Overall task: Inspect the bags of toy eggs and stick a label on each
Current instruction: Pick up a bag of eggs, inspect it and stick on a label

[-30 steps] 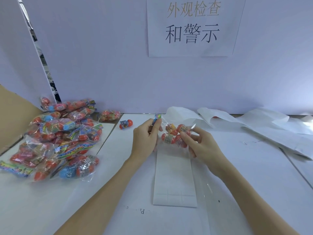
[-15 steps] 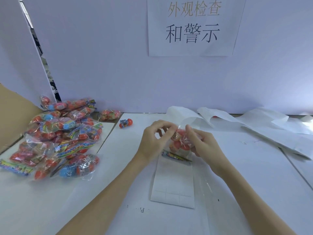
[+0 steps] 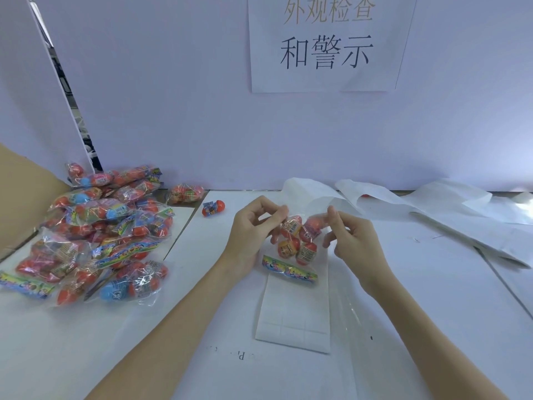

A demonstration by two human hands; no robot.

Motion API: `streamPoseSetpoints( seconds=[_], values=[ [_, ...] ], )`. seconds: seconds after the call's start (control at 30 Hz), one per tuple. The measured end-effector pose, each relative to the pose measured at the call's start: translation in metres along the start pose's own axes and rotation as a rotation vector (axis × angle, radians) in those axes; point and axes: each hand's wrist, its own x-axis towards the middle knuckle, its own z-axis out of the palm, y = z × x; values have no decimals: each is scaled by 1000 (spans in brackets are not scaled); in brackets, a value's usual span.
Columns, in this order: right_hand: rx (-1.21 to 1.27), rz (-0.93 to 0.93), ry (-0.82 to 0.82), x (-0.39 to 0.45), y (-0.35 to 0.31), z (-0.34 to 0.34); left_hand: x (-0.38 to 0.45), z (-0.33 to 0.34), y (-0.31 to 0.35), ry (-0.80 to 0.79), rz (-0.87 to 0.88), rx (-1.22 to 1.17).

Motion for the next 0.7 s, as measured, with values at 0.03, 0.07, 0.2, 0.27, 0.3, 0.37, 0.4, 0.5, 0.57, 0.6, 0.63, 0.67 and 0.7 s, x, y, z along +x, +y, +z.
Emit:
streamPoseSetpoints(
  seconds=[0.03, 0.07, 0.2, 0.27, 0.3, 0.37, 0.4, 0.5, 0.57, 0.6, 0.63, 0.67, 0.7],
  values=[
    [23, 13, -25, -1, 0, 0, -1, 0, 0, -9, -7, -16],
    [47, 30, -48, -1, 0, -1, -1, 0, 0, -20, -18, -34],
    [111, 113, -98, 1, 1, -7, 0, -2, -1, -75, -75, -73],
    [133, 127, -94, 0, 1, -5, 1, -3, -2, -126, -92, -67],
    [141, 127, -86, 0, 1, -4, 1, -3, -3, -144, -99, -52],
    [156, 117, -96, 1, 0, -2, 1, -2, -4, -147, -100, -42],
    [165, 117, -130, 1, 0, -3, 1, -1, -4, -130, -91, -60],
    [152, 139, -263, 0, -4, -7, 2, -2, -3, -41, -49, -138],
    [151, 135, -265, 1, -4, -11, 1, -3, 0, -22, -21, -127],
    [156, 136, -254, 1, -4, -13, 0, -4, 1, -24, -3, -75],
    [163, 142, -253, 2, -3, -15, -1, -5, 2, -23, 16, -1],
    [167, 145, -267, 2, -3, -17, -3, -5, 3, -18, 36, 77],
    [177, 149, -288, 1, -4, -18, -3, -5, 4, -15, 53, 145]
  ],
)
